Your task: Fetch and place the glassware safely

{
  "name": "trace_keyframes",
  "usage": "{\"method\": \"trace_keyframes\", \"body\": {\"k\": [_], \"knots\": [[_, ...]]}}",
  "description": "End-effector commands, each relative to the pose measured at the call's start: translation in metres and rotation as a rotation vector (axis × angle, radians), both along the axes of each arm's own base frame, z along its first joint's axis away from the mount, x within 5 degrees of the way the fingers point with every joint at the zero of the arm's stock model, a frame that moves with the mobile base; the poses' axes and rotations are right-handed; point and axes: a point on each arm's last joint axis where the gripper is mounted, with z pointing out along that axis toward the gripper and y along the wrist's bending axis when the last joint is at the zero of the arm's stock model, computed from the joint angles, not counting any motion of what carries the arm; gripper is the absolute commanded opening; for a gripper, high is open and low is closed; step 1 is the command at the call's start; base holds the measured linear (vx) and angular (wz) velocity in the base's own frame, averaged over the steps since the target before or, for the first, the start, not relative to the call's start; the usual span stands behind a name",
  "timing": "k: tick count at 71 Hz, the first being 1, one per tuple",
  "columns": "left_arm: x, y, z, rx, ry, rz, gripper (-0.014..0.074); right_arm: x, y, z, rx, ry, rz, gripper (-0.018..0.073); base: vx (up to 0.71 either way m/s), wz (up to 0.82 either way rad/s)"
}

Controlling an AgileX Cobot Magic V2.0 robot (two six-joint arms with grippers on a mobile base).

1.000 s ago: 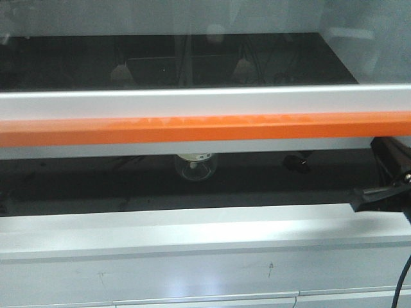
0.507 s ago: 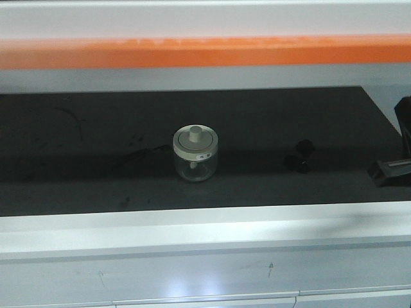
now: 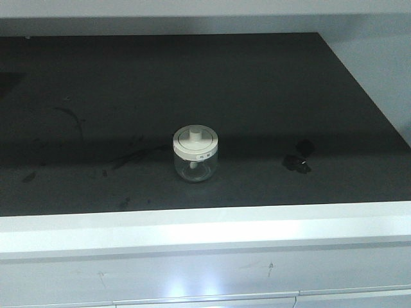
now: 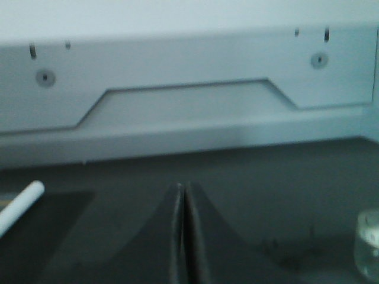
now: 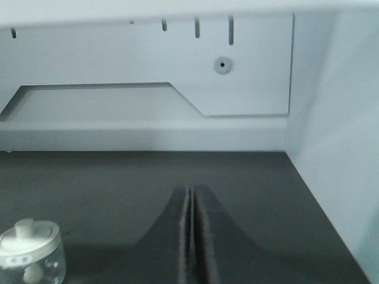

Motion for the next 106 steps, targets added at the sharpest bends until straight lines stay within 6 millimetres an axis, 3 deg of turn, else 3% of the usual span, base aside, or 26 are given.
{"method": "trace_keyframes", "body": {"k": [1, 11, 22, 52, 64, 84, 95, 106], "knots": [[-0.010, 0.000, 0.008, -0.020, -0.012, -0.005, -0.0007, -0.012, -0.002, 0.009, 0.012, -0.019, -0.005, -0.0001, 0.00, 0.00], [-0.020, 0.000, -0.008, -0.067, 0.006, -0.017, -0.0007, -0.024, -0.005, -0.003, 0.003, 0.007, -0.015, -0.0001, 0.00, 0.00], [-0.024, 0.000, -0.040, -0.086, 0.049, -0.022, -0.0007, -0.028, -0.005, -0.036, 0.027, 0.051, -0.010, -0.0001, 0.00, 0.00], [-0.023, 0.000, -0.049, -0.093, 0.057, -0.023, -0.0007, -0.028, -0.004, -0.035, -0.013, -0.005, -0.009, 0.0022, 0.00, 0.00], [-0.023, 0.000, -0.049, -0.093, 0.057, -0.023, -0.0007, -0.028, -0.005, -0.035, -0.016, 0.000, -0.010, 0.0132, 0.00, 0.00], [-0.023, 0.000, -0.049, -0.092, 0.057, -0.023, -0.0007, -0.030, -0.005, -0.027, -0.018, -0.024, -0.012, 0.0448, 0.00, 0.00], [-0.023, 0.000, -0.049, -0.092, 0.057, -0.023, -0.0007, -0.021, -0.003, -0.029, -0.010, 0.014, -0.007, 0.0475, 0.00, 0.00], [-0.023, 0.000, -0.049, -0.092, 0.057, -0.023, -0.0007, 0.004, 0.002, -0.023, -0.013, 0.026, 0.011, 0.0475, 0.00, 0.00]]}}
